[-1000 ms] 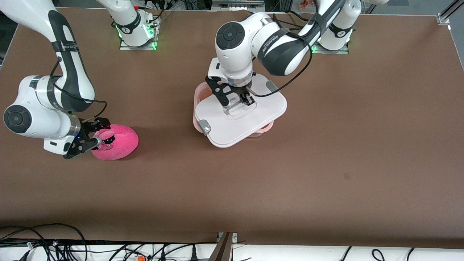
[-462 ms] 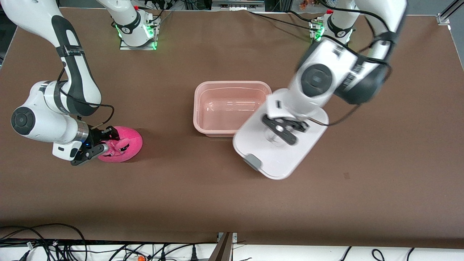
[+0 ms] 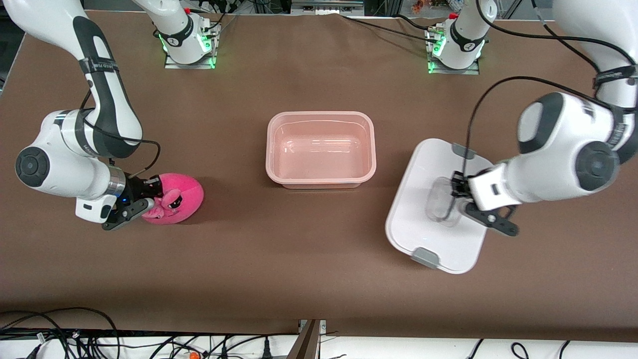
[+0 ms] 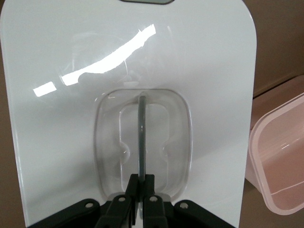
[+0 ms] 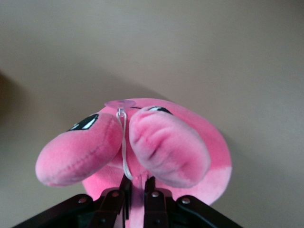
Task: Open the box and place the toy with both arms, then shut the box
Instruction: 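Lift the lid aside with the left gripper while the right gripper grasps the toy, then carry the pink toy with the right gripper over the open box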
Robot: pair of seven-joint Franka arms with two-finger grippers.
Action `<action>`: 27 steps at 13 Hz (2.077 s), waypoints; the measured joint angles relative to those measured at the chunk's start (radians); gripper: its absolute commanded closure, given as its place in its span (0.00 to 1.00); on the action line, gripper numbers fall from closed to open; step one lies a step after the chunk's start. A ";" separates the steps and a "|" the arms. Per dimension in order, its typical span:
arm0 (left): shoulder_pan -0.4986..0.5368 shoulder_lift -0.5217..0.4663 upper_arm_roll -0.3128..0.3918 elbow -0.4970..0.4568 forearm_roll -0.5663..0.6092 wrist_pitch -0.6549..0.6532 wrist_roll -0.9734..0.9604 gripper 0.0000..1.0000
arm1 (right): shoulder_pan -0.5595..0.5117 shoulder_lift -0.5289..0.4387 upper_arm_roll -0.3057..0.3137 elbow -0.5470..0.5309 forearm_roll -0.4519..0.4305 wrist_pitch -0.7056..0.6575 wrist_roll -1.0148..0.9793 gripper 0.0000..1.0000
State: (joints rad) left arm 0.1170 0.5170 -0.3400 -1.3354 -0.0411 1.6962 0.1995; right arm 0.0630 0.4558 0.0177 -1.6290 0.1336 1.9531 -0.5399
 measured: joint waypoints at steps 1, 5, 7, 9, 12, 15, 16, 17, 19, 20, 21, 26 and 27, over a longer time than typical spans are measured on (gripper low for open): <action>0.028 0.000 0.007 0.006 -0.001 -0.010 0.007 1.00 | 0.004 -0.002 0.016 0.061 0.001 -0.092 -0.024 1.00; 0.117 -0.001 0.015 0.032 0.000 -0.037 0.020 1.00 | 0.007 -0.032 0.126 0.280 0.006 -0.420 -0.082 1.00; 0.129 -0.001 0.016 0.032 0.000 -0.042 0.021 1.00 | 0.018 -0.059 0.225 0.307 -0.036 -0.475 -0.094 1.00; 0.130 -0.001 0.015 0.032 0.000 -0.046 0.021 1.00 | 0.082 -0.077 0.295 0.308 -0.139 -0.491 -0.089 1.00; 0.130 -0.001 0.014 0.032 0.000 -0.060 0.021 1.00 | 0.257 -0.076 0.314 0.306 -0.290 -0.516 0.013 1.00; 0.130 -0.001 0.009 0.032 0.000 -0.071 0.021 1.00 | 0.357 -0.064 0.313 0.304 -0.343 -0.516 0.120 1.00; 0.129 -0.001 0.007 0.032 0.000 -0.077 0.020 1.00 | 0.373 -0.057 0.313 0.304 -0.346 -0.511 0.142 1.00; 0.129 -0.001 0.006 0.032 0.000 -0.088 0.020 1.00 | 0.385 -0.048 0.313 0.304 -0.350 -0.500 0.161 1.00; 0.129 -0.001 0.006 0.032 0.000 -0.105 0.020 1.00 | 0.407 -0.028 0.312 0.304 -0.358 -0.474 0.194 1.00; 0.129 -0.001 0.006 0.032 0.000 -0.108 0.020 1.00 | 0.419 -0.019 0.312 0.304 -0.365 -0.457 0.214 1.00; 0.129 -0.001 0.006 0.032 0.000 -0.109 0.020 1.00 | 0.430 -0.010 0.313 0.304 -0.370 -0.440 0.240 1.00; 0.123 0.000 0.005 0.031 0.000 -0.111 0.017 1.00 | 0.451 0.011 0.312 0.304 -0.378 -0.404 0.283 1.00; 0.123 0.000 0.005 0.031 0.000 -0.111 0.016 1.00 | 0.459 0.016 0.312 0.304 -0.388 -0.403 0.283 1.00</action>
State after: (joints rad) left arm 0.2396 0.5168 -0.3354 -1.3044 -0.0408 1.5851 0.2160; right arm 0.5217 0.4716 0.3298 -1.3252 -0.2547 1.5506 -0.2570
